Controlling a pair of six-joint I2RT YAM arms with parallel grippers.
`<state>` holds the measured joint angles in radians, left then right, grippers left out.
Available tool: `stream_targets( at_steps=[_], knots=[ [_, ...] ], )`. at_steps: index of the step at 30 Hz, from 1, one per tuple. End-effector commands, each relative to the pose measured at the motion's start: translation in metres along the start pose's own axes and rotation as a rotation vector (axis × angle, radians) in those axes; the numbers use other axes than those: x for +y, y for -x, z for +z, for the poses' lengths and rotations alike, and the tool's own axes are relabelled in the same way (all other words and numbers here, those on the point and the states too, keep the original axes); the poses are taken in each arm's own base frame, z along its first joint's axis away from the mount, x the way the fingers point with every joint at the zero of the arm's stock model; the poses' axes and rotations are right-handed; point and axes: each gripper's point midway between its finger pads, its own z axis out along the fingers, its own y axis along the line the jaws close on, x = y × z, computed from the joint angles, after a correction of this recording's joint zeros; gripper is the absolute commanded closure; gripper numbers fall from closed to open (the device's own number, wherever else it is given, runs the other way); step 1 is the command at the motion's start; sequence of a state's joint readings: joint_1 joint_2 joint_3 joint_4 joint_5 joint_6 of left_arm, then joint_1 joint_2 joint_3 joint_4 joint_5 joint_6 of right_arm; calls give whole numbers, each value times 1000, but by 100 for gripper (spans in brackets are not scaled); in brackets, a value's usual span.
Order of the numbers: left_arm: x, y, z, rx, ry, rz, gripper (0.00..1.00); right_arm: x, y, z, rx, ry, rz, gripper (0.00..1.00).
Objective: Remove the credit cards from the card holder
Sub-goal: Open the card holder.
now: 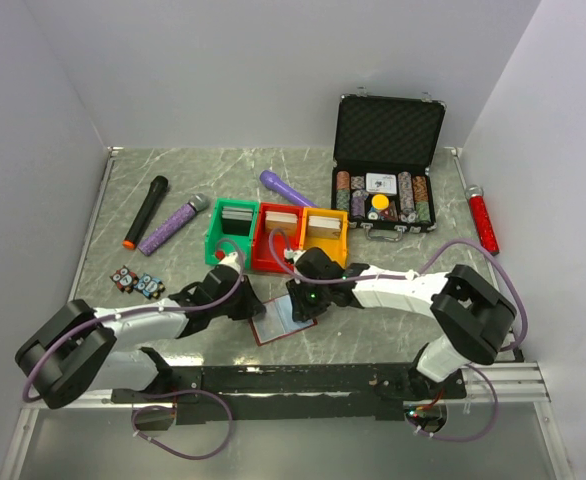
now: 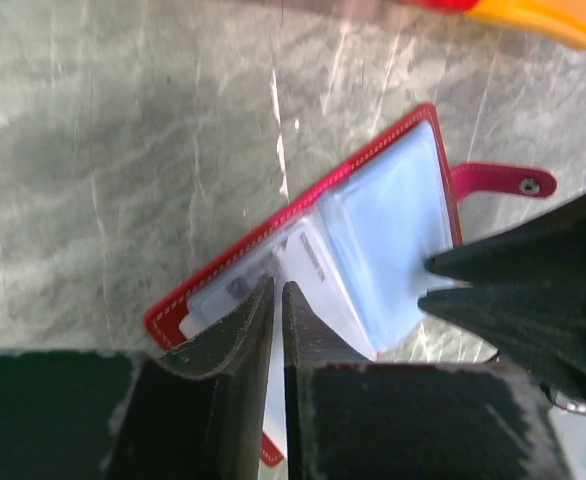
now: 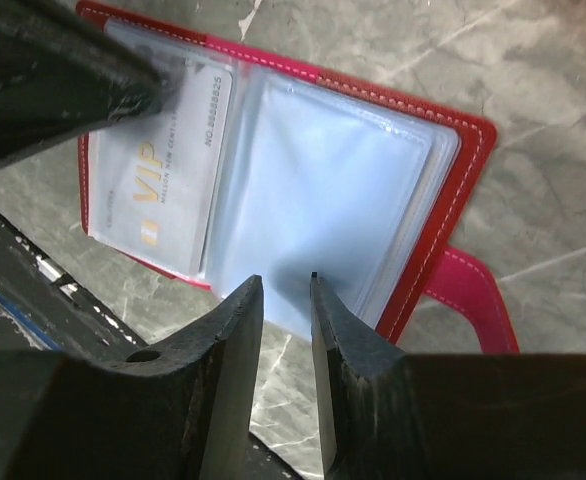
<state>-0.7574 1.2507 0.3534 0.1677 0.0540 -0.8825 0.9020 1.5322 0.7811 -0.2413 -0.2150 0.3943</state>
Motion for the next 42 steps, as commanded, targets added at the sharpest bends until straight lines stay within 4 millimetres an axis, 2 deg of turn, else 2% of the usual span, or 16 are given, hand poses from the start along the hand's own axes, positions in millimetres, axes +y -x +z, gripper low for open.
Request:
stream_targets(
  at_steps=[1,3,7,11,14,17,20,23,29,33,38,42],
  knots=[
    [18,-3,7,21,96,39,83,-9,-49,-2,139,-49,30,66],
    [17,-2,10,25,100,45,83,-4,-51,-2,140,-39,28,66],
    [9,5,11,14,88,48,81,-3,-42,-11,95,-55,30,63],
    [-5,27,-4,-78,55,44,71,-11,-9,-37,-29,-105,28,46],
    [-13,37,-18,-129,28,42,64,-23,15,-58,-109,-132,34,42],
    [-17,41,-28,-155,6,38,62,-44,29,-63,-135,-163,55,44],
    [-21,39,-32,-160,-34,25,62,-60,39,-56,-141,-192,68,54],
    [-27,35,-34,-150,-80,15,63,-65,46,-45,-132,-208,79,59],
    [-32,31,-37,-146,-118,25,63,-71,45,-29,-106,-226,94,60],
    [-28,29,-37,-145,-117,28,64,-72,39,-28,-98,-222,107,70],
    [-28,24,-36,-136,-131,19,64,-67,20,-29,-79,-204,118,80],
    [-26,20,-35,-124,-135,27,65,-60,0,-27,-55,-196,122,81]
  ],
)
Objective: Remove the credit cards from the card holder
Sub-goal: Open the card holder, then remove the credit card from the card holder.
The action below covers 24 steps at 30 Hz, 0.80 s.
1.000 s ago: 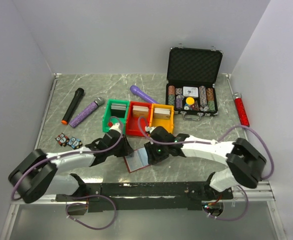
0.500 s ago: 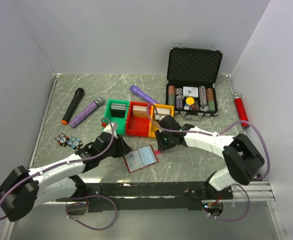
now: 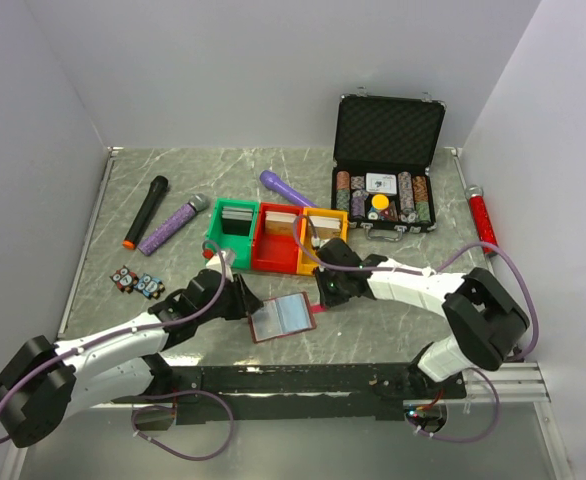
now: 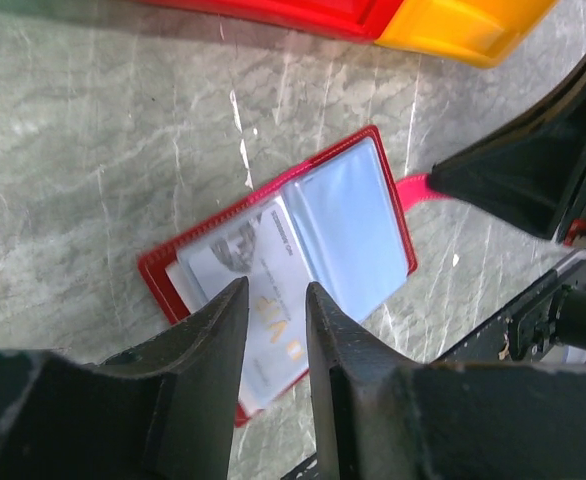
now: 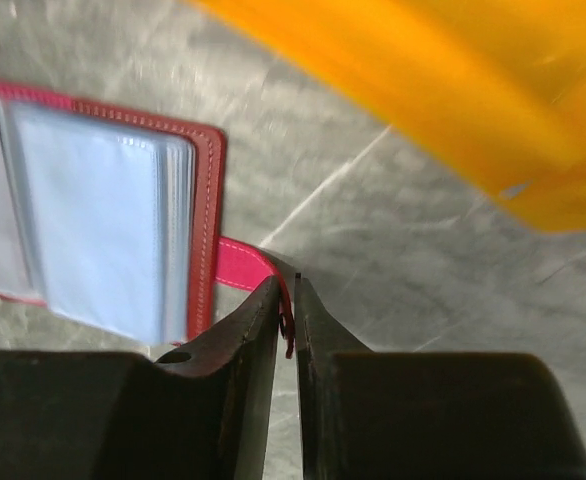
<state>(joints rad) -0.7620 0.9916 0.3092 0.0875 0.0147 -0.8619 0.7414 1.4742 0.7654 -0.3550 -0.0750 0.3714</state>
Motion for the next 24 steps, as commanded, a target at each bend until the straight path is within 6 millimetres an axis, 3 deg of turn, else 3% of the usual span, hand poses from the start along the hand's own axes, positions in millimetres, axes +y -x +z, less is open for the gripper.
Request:
stream_targets(
  at_steps=[1,5,9,14,17,21,24],
  knots=[
    [-12,1,-1,-6,-60,-2,65,14,-15,-7,-11,31,-1,82],
    [-6,-4,0,9,-45,5,65,22,-30,-7,4,29,4,82],
    [-8,-1,-3,-1,-50,7,65,22,-32,-10,-8,20,22,79],
    [-4,6,-6,-28,-18,13,65,17,-14,-29,-56,-30,10,51],
    [8,8,-8,-52,44,-18,66,21,6,-51,-128,-31,5,46],
    [24,5,-7,-79,107,-86,66,60,33,-78,-219,155,-29,43],
    [30,2,-5,-80,131,-112,65,95,42,-82,-217,328,-56,43]
  ],
)
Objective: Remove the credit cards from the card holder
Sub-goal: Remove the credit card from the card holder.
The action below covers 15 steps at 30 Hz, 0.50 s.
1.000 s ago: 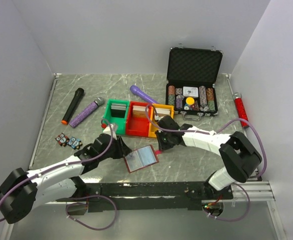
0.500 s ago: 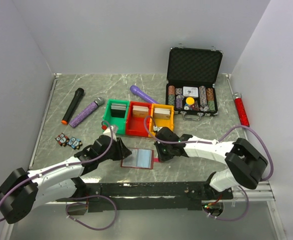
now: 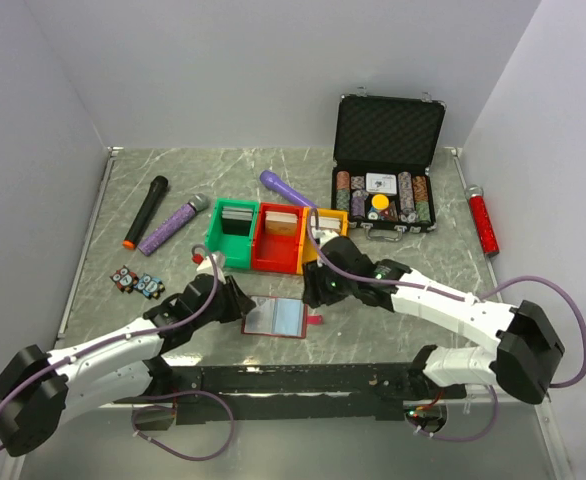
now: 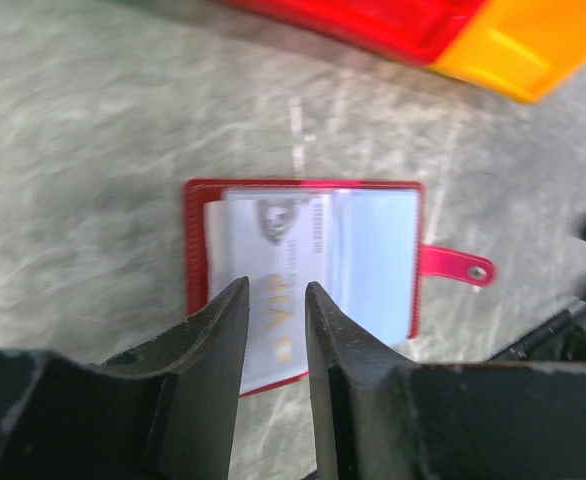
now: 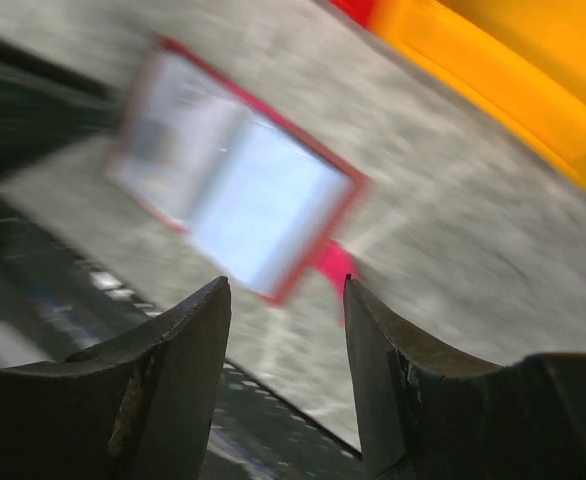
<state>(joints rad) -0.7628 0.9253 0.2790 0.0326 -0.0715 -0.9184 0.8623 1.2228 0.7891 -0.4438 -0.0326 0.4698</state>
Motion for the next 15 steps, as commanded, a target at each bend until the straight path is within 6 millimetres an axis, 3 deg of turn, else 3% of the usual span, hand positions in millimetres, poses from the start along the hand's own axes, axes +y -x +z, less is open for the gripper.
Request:
stream_targets(
  at_steps=[1,5,15],
  knots=[
    [13,-1,3,-23,61,-59,64,60,32,-9,-57,269,-29,43],
    [16,-6,3,-7,64,-63,64,90,36,1,-29,406,-23,43],
    [32,-22,8,41,108,-53,65,98,34,41,52,414,27,43]
  ],
)
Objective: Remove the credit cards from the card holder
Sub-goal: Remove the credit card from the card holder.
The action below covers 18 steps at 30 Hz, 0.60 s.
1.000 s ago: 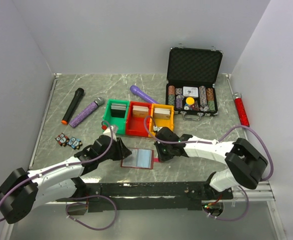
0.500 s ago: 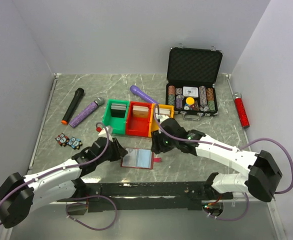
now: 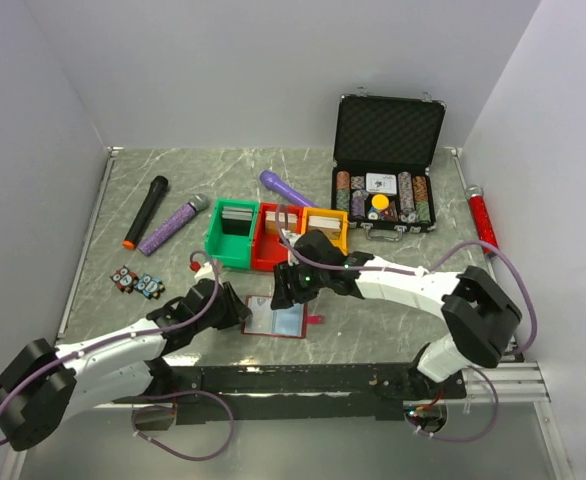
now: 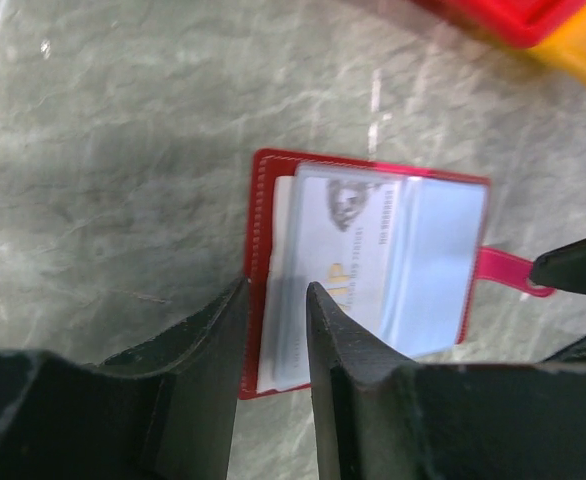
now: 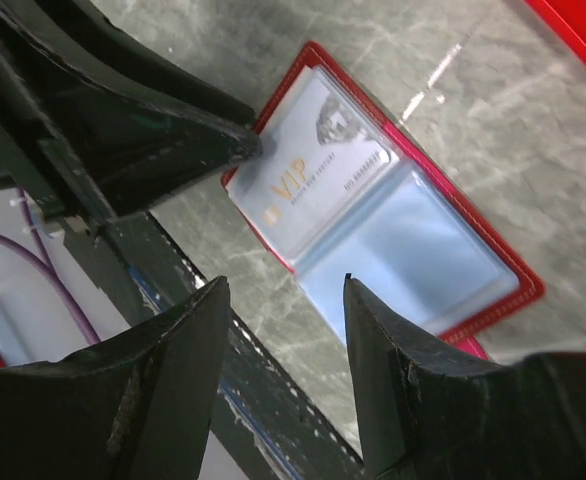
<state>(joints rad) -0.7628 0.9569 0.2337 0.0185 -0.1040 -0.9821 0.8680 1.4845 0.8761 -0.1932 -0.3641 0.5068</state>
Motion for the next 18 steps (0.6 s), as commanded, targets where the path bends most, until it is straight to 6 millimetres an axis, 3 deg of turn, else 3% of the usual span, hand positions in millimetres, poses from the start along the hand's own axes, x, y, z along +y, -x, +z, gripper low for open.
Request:
stream_targets(
  at_steps=[1,9,18],
  knots=[
    [5,-7,6,25,17,5,65,24,22,10,-43,90,7,43],
    [3,-23,9,90,-16,6,77,16,10,29,-6,89,82,44],
    [-5,-34,3,109,-44,-2,83,-9,-5,29,9,-20,121,45]
  ],
)
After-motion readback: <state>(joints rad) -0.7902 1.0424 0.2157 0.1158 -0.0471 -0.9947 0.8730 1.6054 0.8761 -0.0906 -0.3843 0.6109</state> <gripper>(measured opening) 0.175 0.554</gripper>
